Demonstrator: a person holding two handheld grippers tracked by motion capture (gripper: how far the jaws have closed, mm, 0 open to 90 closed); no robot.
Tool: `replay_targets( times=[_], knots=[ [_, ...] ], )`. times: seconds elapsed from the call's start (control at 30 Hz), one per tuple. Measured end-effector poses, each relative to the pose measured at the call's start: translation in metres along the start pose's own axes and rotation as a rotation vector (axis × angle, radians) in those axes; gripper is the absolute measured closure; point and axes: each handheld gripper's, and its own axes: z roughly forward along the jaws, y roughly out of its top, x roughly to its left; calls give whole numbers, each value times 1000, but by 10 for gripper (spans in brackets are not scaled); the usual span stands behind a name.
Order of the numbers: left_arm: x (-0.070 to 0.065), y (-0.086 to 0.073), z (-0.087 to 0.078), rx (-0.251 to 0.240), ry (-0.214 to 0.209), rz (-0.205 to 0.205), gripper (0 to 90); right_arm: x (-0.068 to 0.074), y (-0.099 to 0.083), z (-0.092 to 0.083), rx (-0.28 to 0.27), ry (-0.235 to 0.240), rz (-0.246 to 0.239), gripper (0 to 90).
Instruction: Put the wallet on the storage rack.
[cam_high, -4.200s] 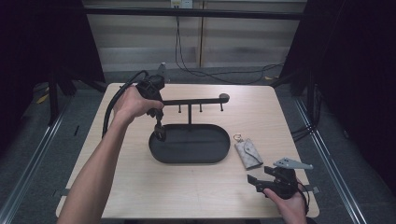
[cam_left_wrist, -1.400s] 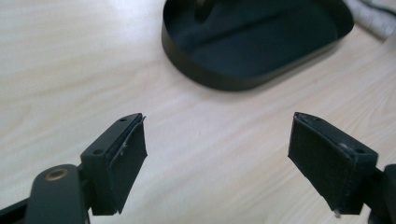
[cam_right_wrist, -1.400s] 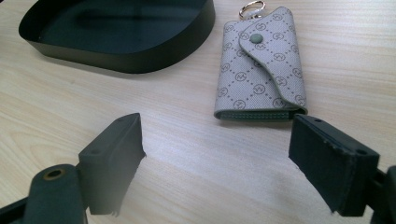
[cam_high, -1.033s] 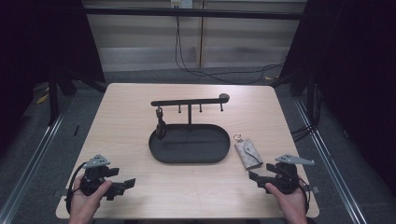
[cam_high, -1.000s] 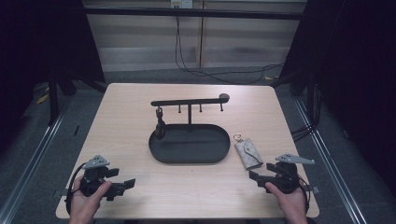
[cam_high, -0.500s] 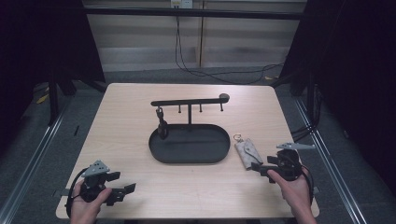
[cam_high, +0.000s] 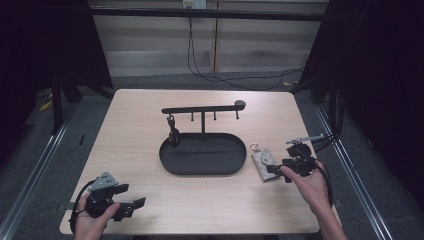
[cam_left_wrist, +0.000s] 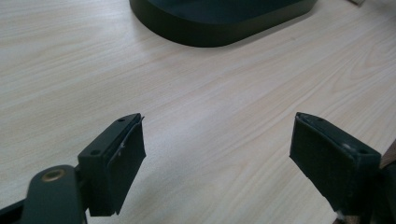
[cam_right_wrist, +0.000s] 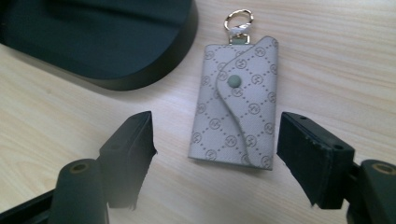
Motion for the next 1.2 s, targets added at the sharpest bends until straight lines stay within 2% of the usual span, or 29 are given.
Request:
replay_targets(
  times=[0.13,0.3,0.43,0.83,0.97,1.2],
  knots=[
    [-1,0,0,-6,-11,0,179,-2,10,6,71,10,10,234],
    [-1,1,-1,-11,-18,17,178,-2,21,12,121,-4,6,230],
    [-1,0,-1,-11,-20,13,179,-3,29,18,172,-14,-1,224],
    [0,0,-1,-7,-17,9,179,-4,48,33,255,-44,-17,226],
    [-1,0,-1,-7,-20,8,179,-6,52,37,253,-41,1,250],
    [-2,0,-1,-7,-26,6,179,-14,54,52,298,-51,7,237]
  ],
)
